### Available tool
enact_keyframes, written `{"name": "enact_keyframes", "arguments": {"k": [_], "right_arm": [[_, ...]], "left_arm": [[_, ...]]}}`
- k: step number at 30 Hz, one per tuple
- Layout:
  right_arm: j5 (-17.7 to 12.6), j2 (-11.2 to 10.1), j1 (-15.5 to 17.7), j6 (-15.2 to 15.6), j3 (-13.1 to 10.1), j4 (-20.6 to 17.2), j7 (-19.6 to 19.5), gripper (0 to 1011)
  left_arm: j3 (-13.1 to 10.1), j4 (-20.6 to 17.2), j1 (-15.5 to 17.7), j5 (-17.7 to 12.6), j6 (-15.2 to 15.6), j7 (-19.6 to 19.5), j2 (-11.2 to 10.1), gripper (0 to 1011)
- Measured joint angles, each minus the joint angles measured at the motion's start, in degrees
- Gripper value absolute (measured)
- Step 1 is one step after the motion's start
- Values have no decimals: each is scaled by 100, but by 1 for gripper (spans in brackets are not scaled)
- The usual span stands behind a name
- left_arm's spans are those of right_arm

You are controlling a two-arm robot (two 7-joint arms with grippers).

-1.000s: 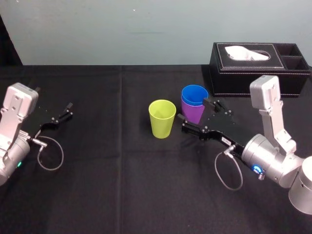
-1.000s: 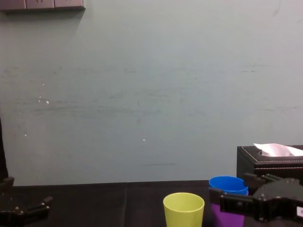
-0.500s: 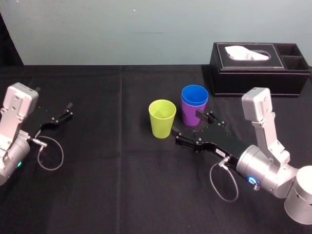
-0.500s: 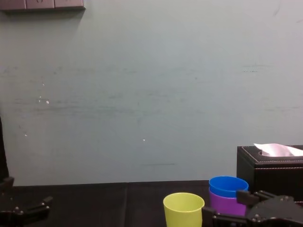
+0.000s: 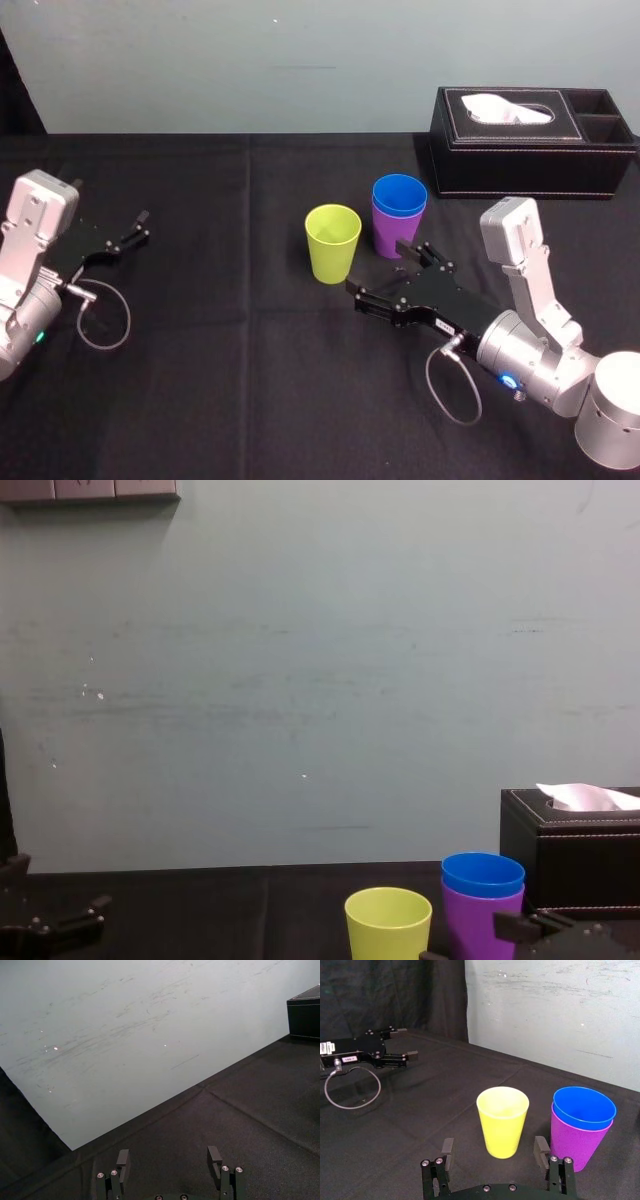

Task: Stack the three plastic cups sequentially using one hand.

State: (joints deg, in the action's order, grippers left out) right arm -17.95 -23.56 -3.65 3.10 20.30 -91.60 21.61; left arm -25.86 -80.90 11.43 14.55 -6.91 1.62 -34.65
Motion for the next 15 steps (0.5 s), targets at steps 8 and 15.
{"name": "enact_keyframes", "arguments": {"k": [8, 15], "right_arm": [[168, 109, -84, -49, 81, 193, -51, 1000], [333, 231, -189, -54, 169, 356, -102, 1000]], "left_arm": [[0, 0, 0, 0, 0, 0, 0, 1011], [0, 0, 0, 0, 1, 0, 0, 1011]]}}
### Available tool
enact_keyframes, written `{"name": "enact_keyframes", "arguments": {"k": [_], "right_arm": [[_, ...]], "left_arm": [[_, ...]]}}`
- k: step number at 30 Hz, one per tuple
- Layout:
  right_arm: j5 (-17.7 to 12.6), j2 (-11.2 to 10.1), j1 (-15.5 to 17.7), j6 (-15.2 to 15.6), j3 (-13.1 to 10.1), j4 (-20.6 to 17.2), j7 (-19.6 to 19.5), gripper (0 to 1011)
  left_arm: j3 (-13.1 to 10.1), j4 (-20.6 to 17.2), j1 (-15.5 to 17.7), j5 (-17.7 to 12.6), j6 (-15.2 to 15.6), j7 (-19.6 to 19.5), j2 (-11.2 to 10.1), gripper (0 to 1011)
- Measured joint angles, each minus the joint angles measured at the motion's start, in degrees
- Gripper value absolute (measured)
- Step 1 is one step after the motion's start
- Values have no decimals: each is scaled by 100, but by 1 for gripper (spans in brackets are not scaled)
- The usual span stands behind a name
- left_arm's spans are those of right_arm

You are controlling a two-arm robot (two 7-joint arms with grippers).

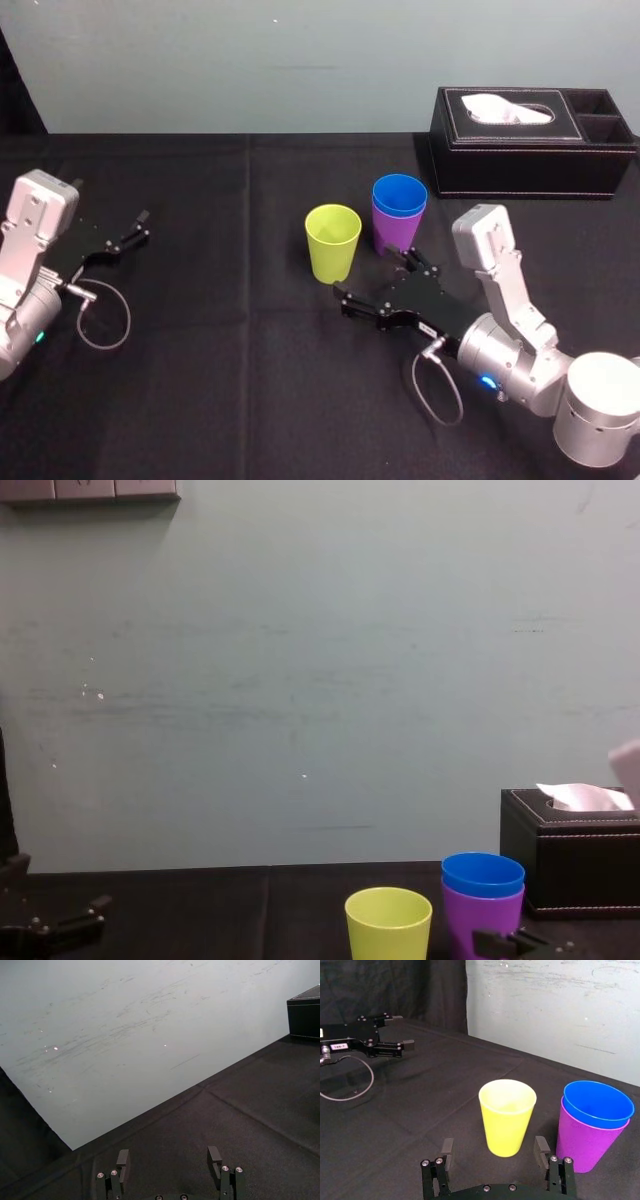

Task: Stack the three plastic cups sequentially using one hand.

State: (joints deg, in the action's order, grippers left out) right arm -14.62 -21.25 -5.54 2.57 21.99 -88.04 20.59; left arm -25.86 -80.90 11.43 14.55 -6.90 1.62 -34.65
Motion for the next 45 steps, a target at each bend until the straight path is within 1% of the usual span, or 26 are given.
{"name": "enact_keyframes", "arguments": {"k": [17, 27, 34, 38, 45], "right_arm": [[262, 319, -229, 73, 60, 304, -119, 1000], [473, 532, -289, 110, 79, 439, -303, 1000], [576, 643, -310, 113, 44, 504, -361, 1000], [600, 673, -308, 118, 20, 507, -367, 1000], [649, 786, -311, 129, -32, 543, -429, 1000]], "left_arm": [[0, 0, 0, 0, -1, 0, 0, 1011], [0, 0, 0, 0, 0, 0, 0, 1011], [0, 0, 0, 0, 0, 0, 0, 1011], [0, 0, 0, 0, 0, 0, 0, 1012], [0, 0, 0, 0, 0, 0, 0, 1011]]}}
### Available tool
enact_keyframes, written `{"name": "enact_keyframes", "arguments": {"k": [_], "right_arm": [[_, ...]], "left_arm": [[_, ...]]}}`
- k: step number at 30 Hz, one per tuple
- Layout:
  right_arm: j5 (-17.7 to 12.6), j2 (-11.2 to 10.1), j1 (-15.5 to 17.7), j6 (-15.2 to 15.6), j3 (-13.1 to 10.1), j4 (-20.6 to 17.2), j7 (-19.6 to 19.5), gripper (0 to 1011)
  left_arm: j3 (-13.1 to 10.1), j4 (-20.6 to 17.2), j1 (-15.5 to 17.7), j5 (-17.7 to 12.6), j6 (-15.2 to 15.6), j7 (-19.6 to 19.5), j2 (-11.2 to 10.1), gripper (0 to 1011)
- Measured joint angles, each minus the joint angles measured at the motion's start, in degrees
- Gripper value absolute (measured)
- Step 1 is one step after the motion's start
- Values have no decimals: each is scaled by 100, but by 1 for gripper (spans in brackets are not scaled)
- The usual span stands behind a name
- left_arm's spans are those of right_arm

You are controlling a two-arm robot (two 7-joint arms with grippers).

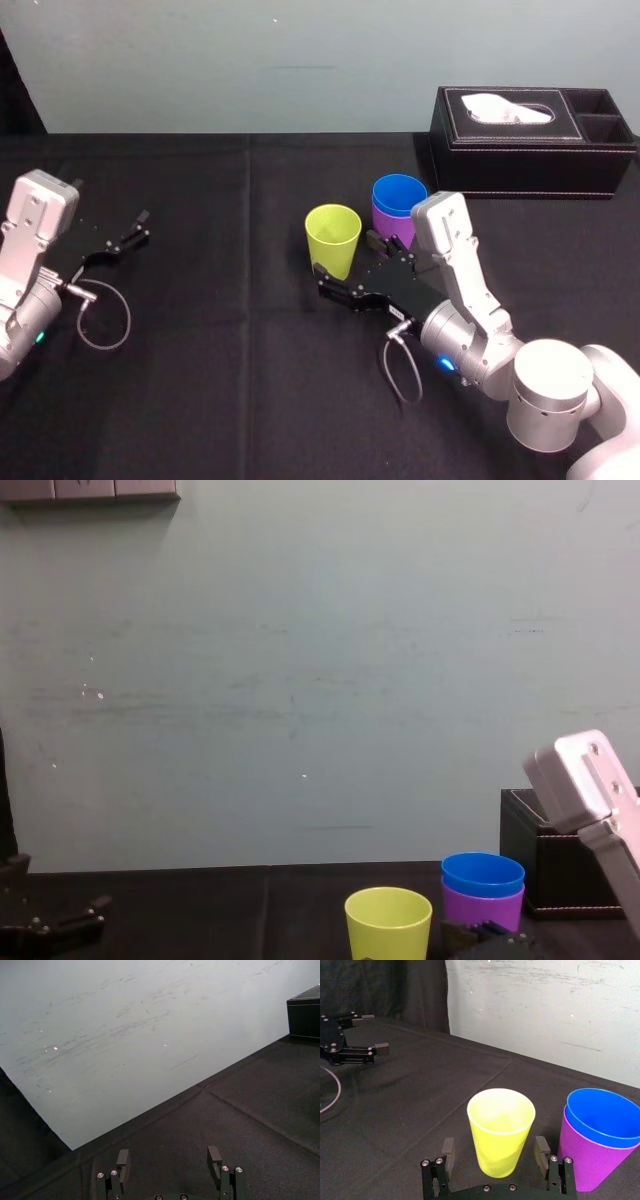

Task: Stack the three plastic cups sequentially using one hand.

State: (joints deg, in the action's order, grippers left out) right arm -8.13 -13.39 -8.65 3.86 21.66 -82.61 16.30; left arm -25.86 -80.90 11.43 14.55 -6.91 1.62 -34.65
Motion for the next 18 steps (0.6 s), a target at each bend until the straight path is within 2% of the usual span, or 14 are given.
{"name": "enact_keyframes", "arguments": {"k": [18], "right_arm": [[44, 251, -151, 87, -66, 238, -75, 1000]], "left_arm": [[0, 0, 0, 0, 0, 0, 0, 1011]]}}
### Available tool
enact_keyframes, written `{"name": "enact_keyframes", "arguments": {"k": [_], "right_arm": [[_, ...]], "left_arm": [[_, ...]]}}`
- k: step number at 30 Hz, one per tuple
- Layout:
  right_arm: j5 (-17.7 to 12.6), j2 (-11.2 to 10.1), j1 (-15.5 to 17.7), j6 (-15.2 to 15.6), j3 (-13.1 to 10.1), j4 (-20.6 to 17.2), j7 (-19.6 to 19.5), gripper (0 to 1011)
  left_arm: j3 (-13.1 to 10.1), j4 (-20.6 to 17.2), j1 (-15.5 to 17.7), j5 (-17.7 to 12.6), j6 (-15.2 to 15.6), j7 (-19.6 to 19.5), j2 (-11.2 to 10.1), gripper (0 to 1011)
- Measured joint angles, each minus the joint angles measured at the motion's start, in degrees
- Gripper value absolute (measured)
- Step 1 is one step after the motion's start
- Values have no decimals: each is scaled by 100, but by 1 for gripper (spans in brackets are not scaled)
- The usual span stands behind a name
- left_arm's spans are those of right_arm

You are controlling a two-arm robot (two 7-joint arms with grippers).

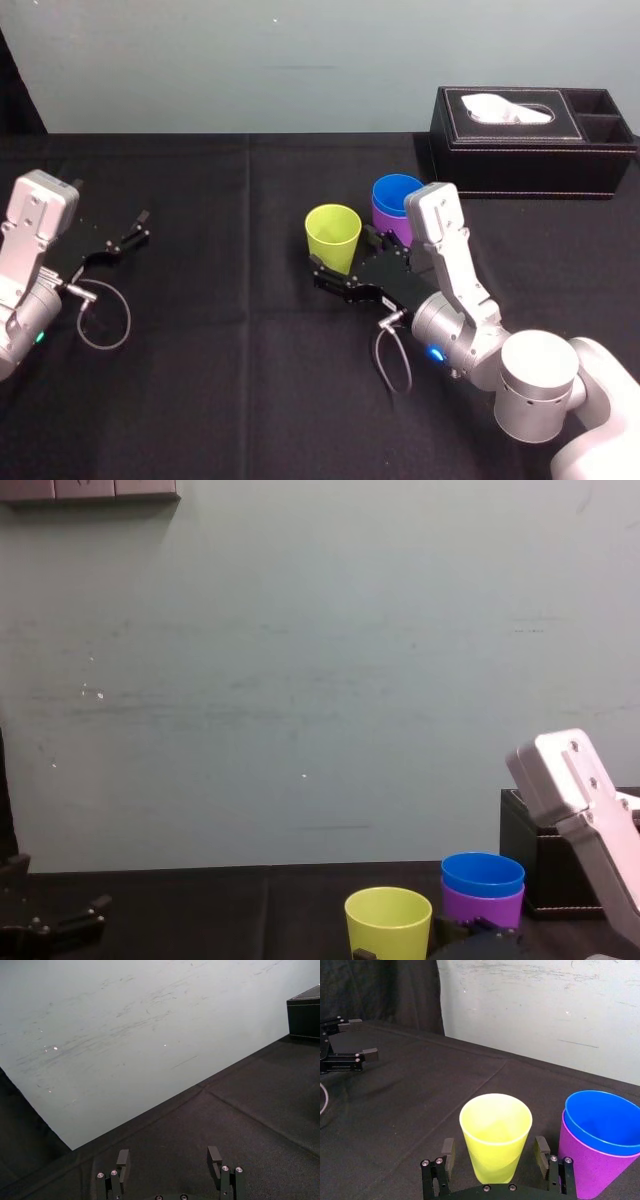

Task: Stack the three plastic cups sequentially using one hand.

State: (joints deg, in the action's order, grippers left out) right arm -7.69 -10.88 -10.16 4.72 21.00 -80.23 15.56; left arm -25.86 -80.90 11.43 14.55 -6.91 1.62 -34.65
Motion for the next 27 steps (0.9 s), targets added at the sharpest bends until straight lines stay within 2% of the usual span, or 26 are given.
{"name": "enact_keyframes", "arguments": {"k": [27], "right_arm": [[89, 183, -231, 48, -17, 339, -43, 1000]], "left_arm": [[0, 0, 0, 0, 0, 0, 0, 1011]]}}
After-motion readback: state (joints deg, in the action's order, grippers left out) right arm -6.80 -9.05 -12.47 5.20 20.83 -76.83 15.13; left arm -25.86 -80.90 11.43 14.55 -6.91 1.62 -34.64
